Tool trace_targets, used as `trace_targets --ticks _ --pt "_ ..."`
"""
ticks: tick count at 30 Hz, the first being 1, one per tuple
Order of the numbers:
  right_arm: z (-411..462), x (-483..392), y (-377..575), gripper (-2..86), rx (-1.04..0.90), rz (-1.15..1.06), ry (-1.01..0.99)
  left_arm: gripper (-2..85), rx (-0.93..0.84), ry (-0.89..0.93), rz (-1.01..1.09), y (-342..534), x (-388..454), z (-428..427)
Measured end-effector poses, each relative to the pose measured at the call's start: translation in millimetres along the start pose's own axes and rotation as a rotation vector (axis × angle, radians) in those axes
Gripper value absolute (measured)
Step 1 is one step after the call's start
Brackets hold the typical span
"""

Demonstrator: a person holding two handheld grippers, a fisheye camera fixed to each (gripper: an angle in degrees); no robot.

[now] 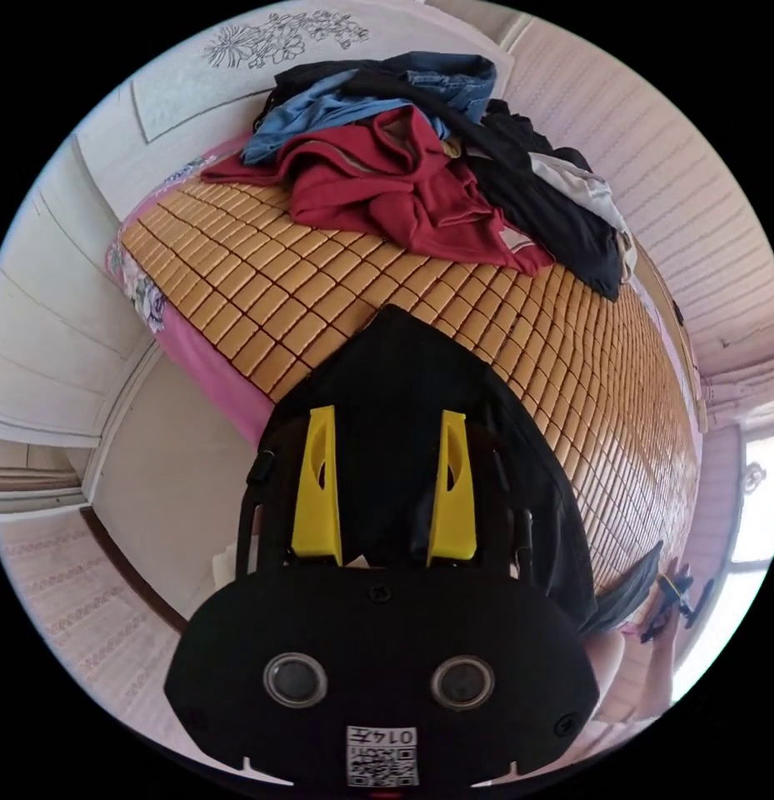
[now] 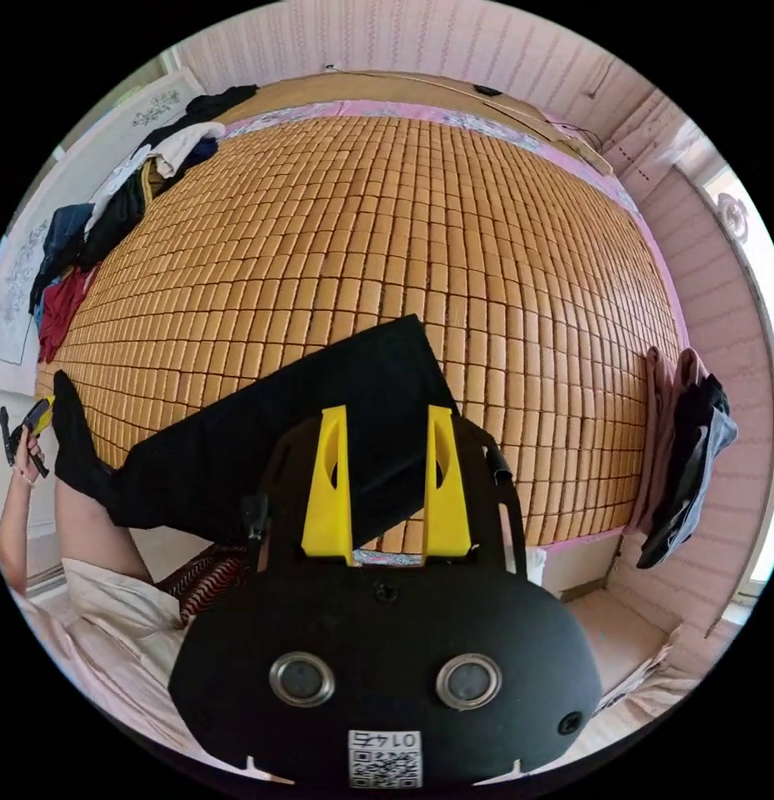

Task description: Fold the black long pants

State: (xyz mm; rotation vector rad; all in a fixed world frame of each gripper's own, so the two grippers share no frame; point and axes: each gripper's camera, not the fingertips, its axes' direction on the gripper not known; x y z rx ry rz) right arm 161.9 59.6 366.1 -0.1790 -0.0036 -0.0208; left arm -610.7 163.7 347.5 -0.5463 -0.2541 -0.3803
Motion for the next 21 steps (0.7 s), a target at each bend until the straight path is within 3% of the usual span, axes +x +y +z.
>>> trace_targets --ticks 4,8,11,16,21 --pt "23.7 -5.1 -19.9 12.2 0.028 0.136 -0.015 9.5 -0.044 -0.12 0.105 -16.0 24.1 10.5" --pt "32.6 -33.3 -31.3 5.0 0.048 -0.068 0.221 0.1 -0.052 -0.096 0.215 -28.1 43.3 20.5" --pt "42.3 -42.2 -38.9 2.7 0.058 -0.183 0.364 -0.7 -0.024 -0.121 0.216 -38.4 55.1 28.3" --pt "40.9 -8.9 -71.5 1.8 0.049 -0.059 0.289 -1.0 0.002 -0.164 0.238 -60.7 80.2 42.4" --pt "47.6 22.1 -109.6 1.5 0.019 -0.021 0.369 -1.0 0.032 -0.146 0.239 -83.1 104.4 54.9"
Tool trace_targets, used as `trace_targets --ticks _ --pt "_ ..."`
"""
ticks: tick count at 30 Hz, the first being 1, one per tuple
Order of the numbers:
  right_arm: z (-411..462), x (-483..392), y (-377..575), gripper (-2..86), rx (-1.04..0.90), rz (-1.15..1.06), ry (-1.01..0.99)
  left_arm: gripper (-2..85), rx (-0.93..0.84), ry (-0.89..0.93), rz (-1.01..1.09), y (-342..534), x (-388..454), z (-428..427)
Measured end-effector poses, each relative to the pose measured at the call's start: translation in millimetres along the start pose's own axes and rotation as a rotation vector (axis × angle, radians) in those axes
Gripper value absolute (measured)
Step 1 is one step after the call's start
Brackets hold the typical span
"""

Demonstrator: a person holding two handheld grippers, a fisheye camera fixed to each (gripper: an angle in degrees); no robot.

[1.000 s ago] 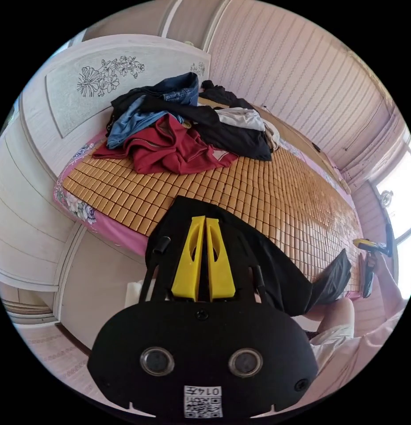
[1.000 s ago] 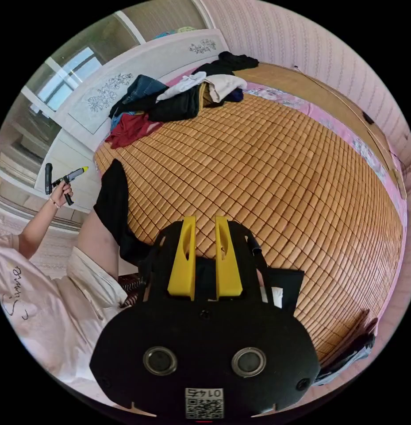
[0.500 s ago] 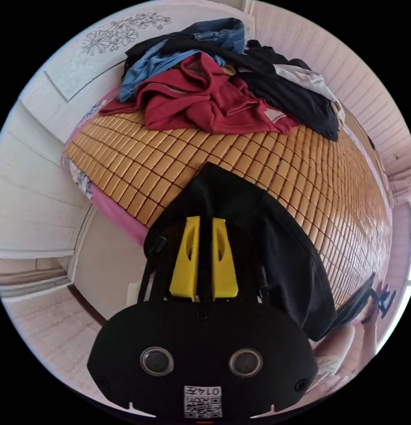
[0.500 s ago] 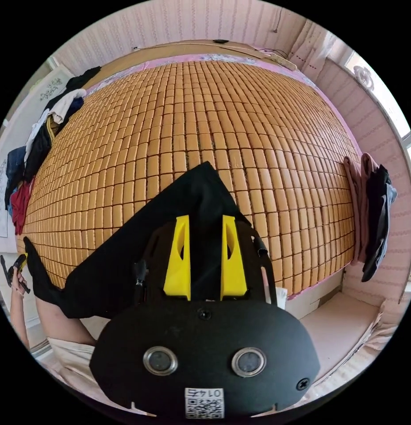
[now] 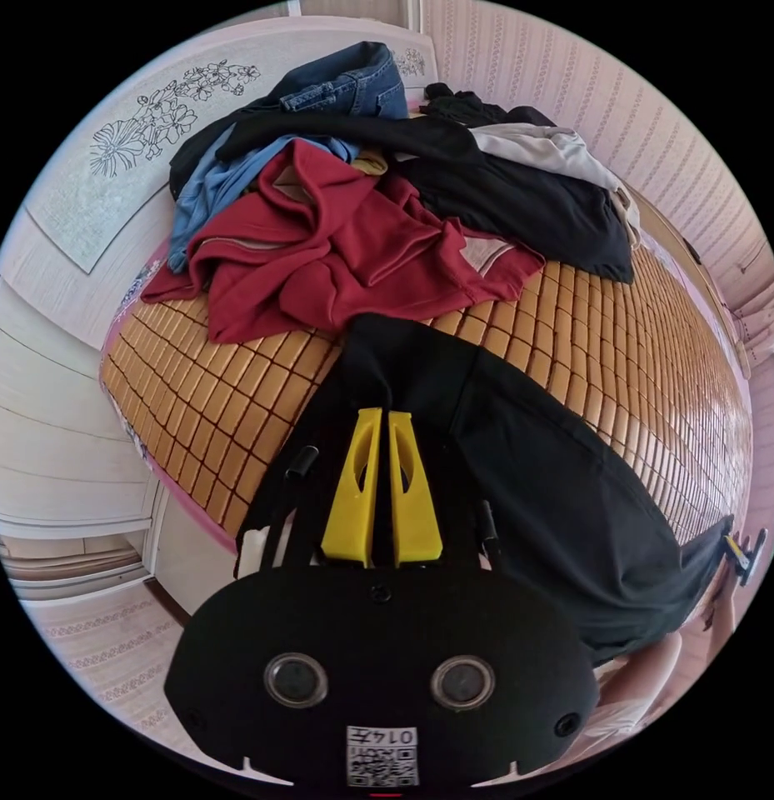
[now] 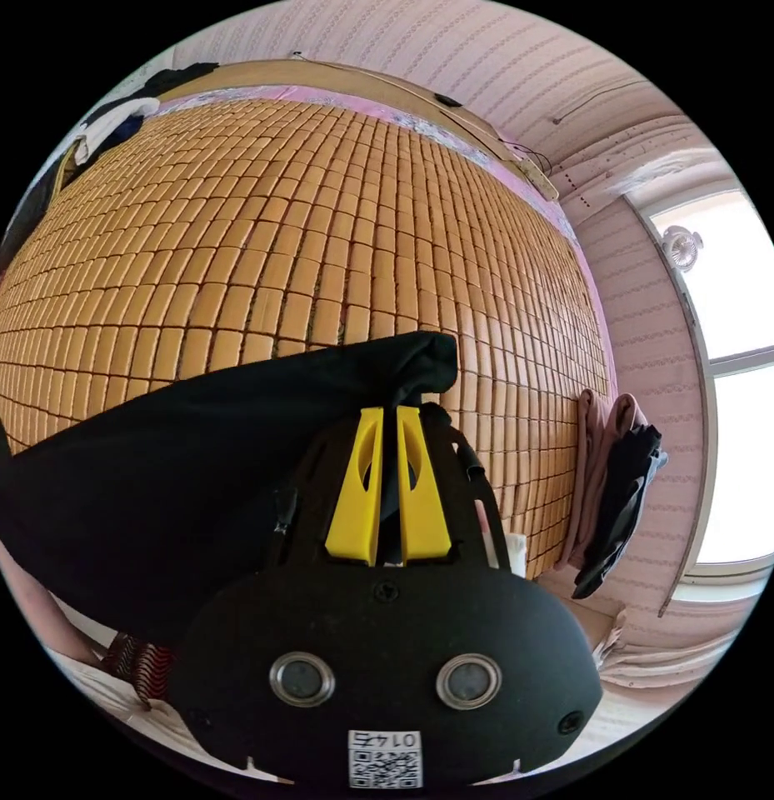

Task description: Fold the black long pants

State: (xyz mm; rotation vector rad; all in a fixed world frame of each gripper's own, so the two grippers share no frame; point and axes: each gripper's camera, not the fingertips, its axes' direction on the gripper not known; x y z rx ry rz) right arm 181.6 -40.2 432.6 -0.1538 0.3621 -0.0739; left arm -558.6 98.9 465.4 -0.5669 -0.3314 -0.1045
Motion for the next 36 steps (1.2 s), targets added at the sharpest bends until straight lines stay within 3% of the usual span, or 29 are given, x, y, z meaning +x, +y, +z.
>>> trace_targets --ticks 6,9,14,18,26,31,36 --pt "8.6 46.6 -30.2 1.3 -0.026 0.123 -0.037 -1.0 0.066 -0.016 -0.021 -8.5 24.2 2.8" --pt "2.9 67.7 -28.5 1.3 0.005 0.163 -0.065 -1.0 0.204 -0.01 0.003 6.7 34.7 -18.3" --pt "-27.8 116.7 -13.6 1.6 0.181 0.243 -0.206 -1.0 0.394 -0.001 0.055 21.8 42.6 -61.6" --pt "-51.4 138.1 -10.9 1.9 0.3 0.235 -0.208 -0.9 0.487 -0.013 0.11 11.0 55.1 -81.7" --pt "-35.6 189.6 -23.7 6.4 0.171 0.371 -0.343 0.4 0.217 0.081 -0.131 -26.8 54.4 -18.5" --pt "-41.3 229.6 23.8 11.4 0.185 0.375 -0.388 2.1 0.311 -0.001 0.032 27.7 61.0 -37.8" --pt "-25.5 269.8 82.5 13.7 0.073 0.463 -0.408 4.0 0.206 -0.085 0.082 67.3 48.4 -24.4"
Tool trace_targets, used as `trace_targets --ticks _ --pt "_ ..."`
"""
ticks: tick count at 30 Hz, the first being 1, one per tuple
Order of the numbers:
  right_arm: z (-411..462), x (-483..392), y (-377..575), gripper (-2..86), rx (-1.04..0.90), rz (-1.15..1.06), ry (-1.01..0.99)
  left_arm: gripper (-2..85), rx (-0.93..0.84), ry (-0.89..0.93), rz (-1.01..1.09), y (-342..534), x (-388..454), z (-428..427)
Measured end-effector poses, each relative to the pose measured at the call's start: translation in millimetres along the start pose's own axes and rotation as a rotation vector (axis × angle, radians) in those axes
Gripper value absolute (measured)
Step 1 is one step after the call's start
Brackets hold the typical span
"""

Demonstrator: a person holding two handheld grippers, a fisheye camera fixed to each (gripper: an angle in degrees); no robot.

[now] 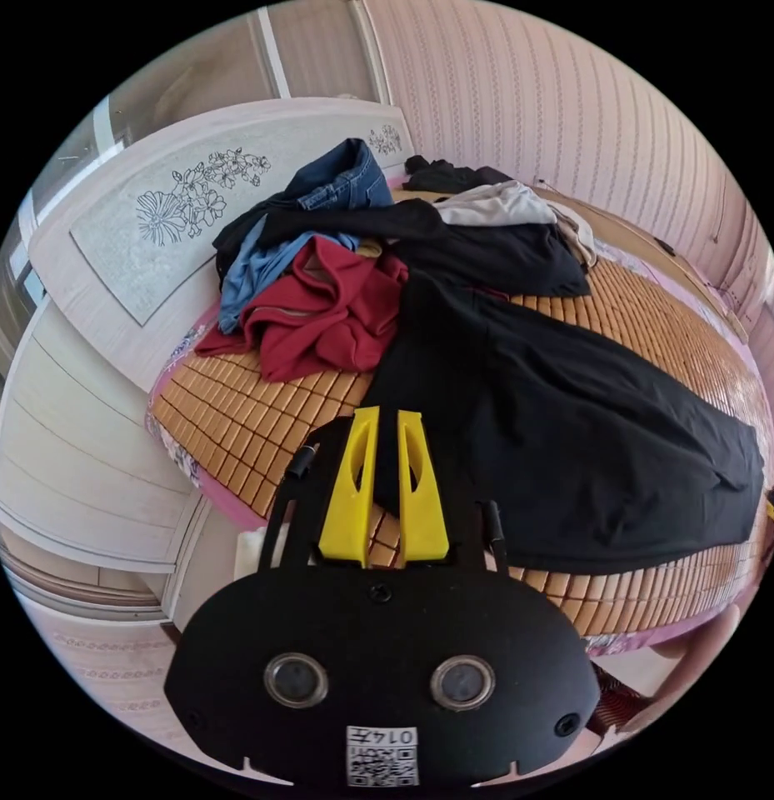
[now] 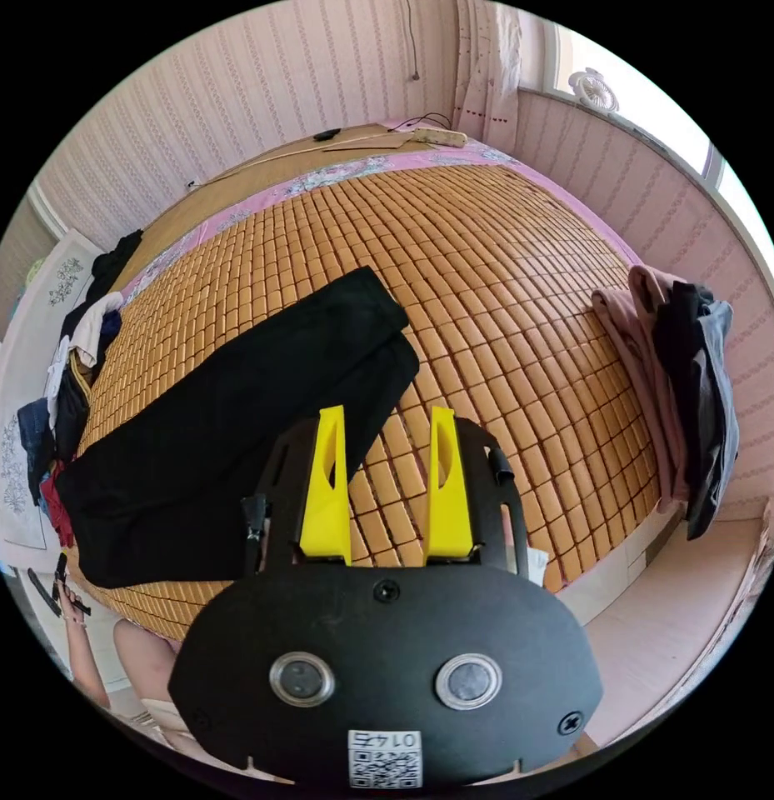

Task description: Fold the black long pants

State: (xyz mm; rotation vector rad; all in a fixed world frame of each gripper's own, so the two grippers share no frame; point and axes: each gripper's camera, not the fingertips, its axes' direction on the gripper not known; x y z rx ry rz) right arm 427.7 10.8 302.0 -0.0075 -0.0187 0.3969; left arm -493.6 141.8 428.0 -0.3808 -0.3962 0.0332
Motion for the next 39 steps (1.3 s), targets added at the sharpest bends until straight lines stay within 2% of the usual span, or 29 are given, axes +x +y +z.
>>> trace_targets --ticks 3,10,12,13,15,18,22,26,28,29,31,35,39 --pt "-1.4 25.5 10.4 13.8 -0.067 0.071 -0.052 2.4 -0.131 0.032 0.005 10.1 5.1 20.9" --pt "-33.5 50.7 5.9 12.5 0.015 0.11 -0.194 -0.7 -0.122 -0.002 -0.009 8.3 22.6 19.4" --pt "-27.1 51.9 -0.3 11.9 -0.065 0.093 -0.217 -0.8 -0.123 -0.001 0.004 6.8 25.2 18.1" --pt "-34.3 52.5 -2.2 10.8 -0.035 0.079 -0.135 -0.8 -0.127 -0.001 0.01 5.5 26.7 17.1" --pt "-41.2 56.0 -5.7 1.3 -0.05 0.039 -0.053 -0.8 -0.138 -0.006 0.025 2.7 30.0 15.7" --pt "-63.7 78.6 -2.3 -0.4 -0.029 0.02 -0.164 -0.8 -0.15 -0.021 0.052 -1.6 36.4 13.1" --pt "-138.4 116.4 9.7 -0.8 0.088 0.023 -0.369 -0.8 -0.155 -0.014 0.073 -5.7 41.0 8.5" --pt "-202.7 135.4 9.9 0.1 0.123 -0.004 -0.542 -0.8 -0.182 -0.01 0.093 -12.6 44.2 3.6" --pt "-213.5 146.7 11.1 2.9 0.166 0.012 -0.505 -0.8 -0.189 -0.014 0.107 -15.5 45.5 1.7" --pt "-210.0 155.4 12.5 7.2 0.155 0.024 -0.451 -0.8 -0.194 -0.015 0.113 -17.5 46.1 0.4" --pt "-194.2 170.6 17.1 10.6 0.076 0.083 -0.401 -0.9 -0.2 -0.019 0.121 -20.4 47.0 -1.9" --pt "-169.7 186.0 43.5 13.3 -0.046 0.172 -0.244 -0.8 -0.213 -0.041 0.132 -24.5 48.5 -8.1" --pt "-159.0 183.6 51.5 13.4 -0.107 0.154 -0.238 -0.9 -0.223 -0.044 0.147 -29.5 51.3 -12.5"
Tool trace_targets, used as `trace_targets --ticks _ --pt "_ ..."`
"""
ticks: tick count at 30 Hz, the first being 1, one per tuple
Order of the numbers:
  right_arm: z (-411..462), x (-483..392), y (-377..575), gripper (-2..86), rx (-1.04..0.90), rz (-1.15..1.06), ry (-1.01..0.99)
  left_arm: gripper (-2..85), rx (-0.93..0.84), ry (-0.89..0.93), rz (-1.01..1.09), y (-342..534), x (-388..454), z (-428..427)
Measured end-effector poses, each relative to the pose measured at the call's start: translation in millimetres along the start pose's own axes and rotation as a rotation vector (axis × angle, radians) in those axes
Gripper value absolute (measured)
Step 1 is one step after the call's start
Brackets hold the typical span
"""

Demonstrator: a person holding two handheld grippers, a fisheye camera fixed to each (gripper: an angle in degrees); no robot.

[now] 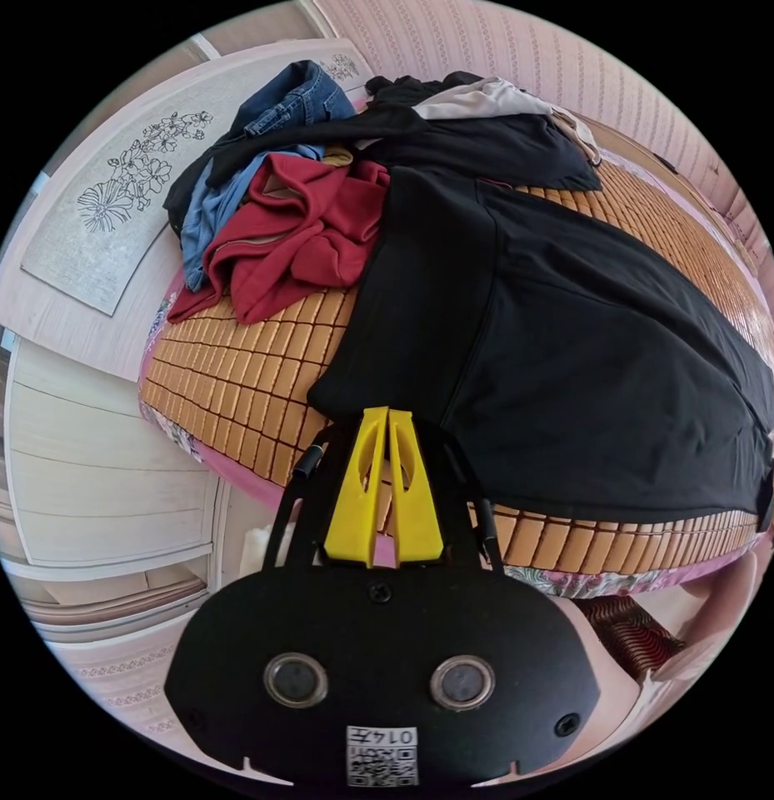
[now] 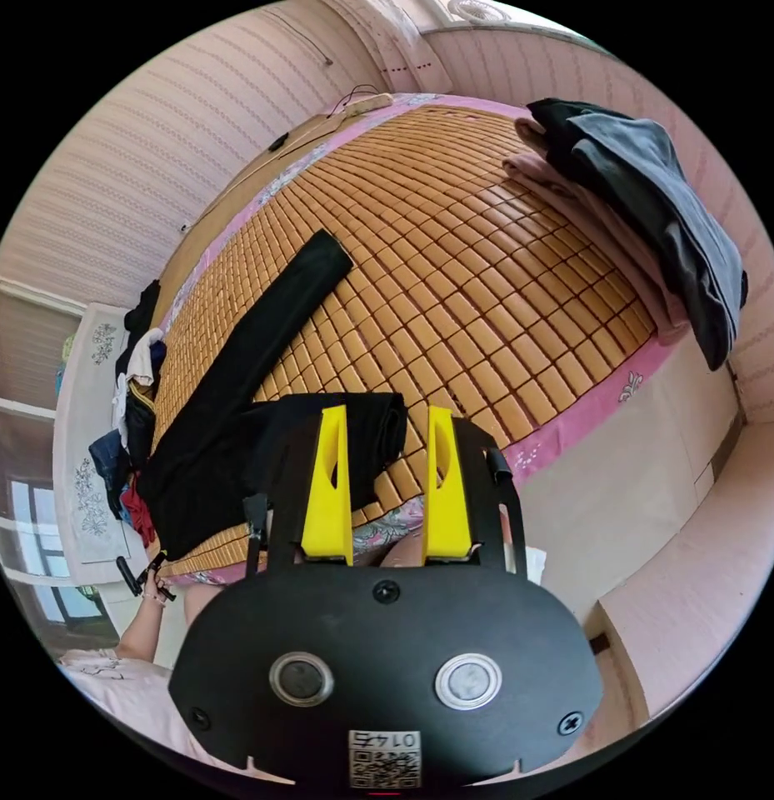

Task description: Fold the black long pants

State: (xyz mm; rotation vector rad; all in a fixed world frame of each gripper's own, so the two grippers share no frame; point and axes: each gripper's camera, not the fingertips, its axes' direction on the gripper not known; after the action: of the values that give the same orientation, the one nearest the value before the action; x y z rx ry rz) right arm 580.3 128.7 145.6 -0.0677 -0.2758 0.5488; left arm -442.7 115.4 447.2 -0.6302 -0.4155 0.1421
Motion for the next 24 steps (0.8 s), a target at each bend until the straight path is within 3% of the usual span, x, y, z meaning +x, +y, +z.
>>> trace_targets --ticks 3,5,10,13,17,20,24 --pt "11.2 -18.5 -7.8 12.1 -0.086 -0.09 0.025 -0.9 -0.012 -0.012 0.014 -5.1 3.7 -5.1" --pt "14.1 -30.9 -12.0 0.9 -0.184 -0.145 0.08 -1.0 -0.018 -0.019 0.034 -8.4 6.1 -9.3" --pt "-67.4 -38.2 -26.9 -0.6 -0.151 -0.306 0.056 -1.0 -0.051 -0.004 0.092 -18.1 4.4 -18.0" --pt "-93.8 -36.5 -46.3 -0.2 -0.238 -0.366 0.045 -1.0 -0.074 -0.001 0.12 -24.4 4.5 -23.5" --pt "-64.8 -25.4 -50.4 3.8 -0.313 -0.357 0.295 -0.9 -0.07 0.014 0.112 -25.3 -1.0 -37.7" --pt "-42.0 -10.9 -48.2 11.5 -0.411 -0.27 0.186 -0.9 -0.011 -0.003 0.141 -20.5 -4.0 -65.2" --pt "-39.7 -14.4 -49.0 13.7 -0.301 -0.24 0.143 -0.9 0.148 -0.044 0.299 -13.0 16.1 -118.2"
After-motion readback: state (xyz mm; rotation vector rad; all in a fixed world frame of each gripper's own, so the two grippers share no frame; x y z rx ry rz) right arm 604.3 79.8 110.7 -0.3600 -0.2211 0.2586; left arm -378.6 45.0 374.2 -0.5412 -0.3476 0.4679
